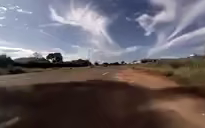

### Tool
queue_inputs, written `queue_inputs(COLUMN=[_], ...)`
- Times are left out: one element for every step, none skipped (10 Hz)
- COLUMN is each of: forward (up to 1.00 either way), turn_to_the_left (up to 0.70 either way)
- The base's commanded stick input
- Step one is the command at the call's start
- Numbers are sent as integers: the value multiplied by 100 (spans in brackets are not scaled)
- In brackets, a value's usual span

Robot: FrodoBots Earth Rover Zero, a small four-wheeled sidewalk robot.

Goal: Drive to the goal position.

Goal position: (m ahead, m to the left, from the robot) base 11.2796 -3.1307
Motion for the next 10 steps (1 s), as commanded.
queue_inputs(forward=[100, 100, 100, 100, 100, 100, 100, 100, 100, 100], turn_to_the_left=[0, 0, 0, 0, 0, 0, -35, -35, -34, -32])
